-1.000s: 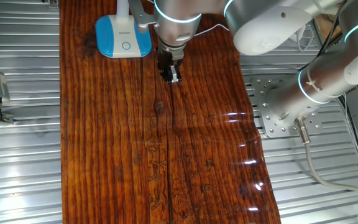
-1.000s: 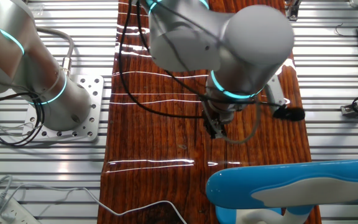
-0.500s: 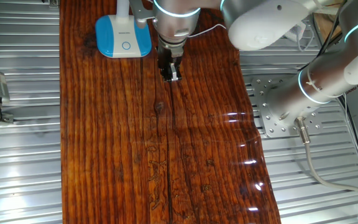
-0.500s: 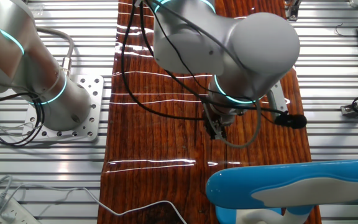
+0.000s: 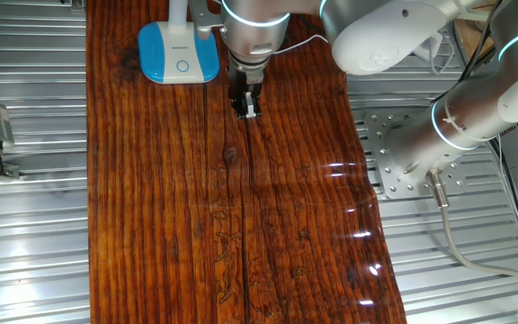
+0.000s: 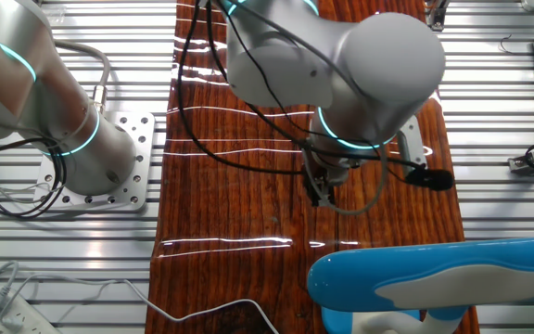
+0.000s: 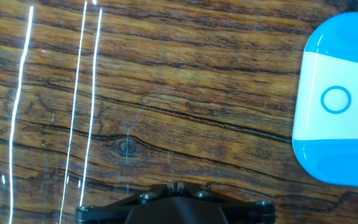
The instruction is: Turn on the desk lamp by pressing the button
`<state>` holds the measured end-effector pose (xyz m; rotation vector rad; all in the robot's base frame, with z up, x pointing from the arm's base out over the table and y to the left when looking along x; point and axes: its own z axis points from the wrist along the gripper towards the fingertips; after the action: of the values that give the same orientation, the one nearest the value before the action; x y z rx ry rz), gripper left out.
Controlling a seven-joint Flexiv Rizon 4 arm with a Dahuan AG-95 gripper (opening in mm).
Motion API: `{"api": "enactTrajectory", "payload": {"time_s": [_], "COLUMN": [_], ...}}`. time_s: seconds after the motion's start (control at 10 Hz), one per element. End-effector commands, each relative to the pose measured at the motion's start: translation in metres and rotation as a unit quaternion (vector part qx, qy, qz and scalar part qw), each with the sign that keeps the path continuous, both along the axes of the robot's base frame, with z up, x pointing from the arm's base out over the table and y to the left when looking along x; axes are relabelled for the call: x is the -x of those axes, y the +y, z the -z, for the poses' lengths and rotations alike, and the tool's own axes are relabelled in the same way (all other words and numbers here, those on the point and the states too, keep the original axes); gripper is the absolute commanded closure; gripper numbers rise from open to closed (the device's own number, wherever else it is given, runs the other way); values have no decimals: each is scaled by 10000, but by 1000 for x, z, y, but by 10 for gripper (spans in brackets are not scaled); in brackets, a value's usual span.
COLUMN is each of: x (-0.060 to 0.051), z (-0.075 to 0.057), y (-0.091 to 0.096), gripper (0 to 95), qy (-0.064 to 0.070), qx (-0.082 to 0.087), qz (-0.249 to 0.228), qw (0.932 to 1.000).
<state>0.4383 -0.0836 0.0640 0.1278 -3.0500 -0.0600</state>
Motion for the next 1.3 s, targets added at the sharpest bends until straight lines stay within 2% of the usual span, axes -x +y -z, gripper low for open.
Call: {"api": "enactTrajectory", "payload": {"time_s": [0.1,0.3,0.7,0.9,1.1,1.3], "x": [0,0,0,0,0,0], "z": [-1,-1,-1,-1,-1,-1], "y": [0,0,0,0,0,0], "gripper": [950,950,950,950,950,950], "qy": [16,-16,39,109,105,107], "qx": [33,134,248,243,339,362], "qz": [101,258,657,653,582,540], "qw": [9999,9996,9975,9975,9977,9978]}}
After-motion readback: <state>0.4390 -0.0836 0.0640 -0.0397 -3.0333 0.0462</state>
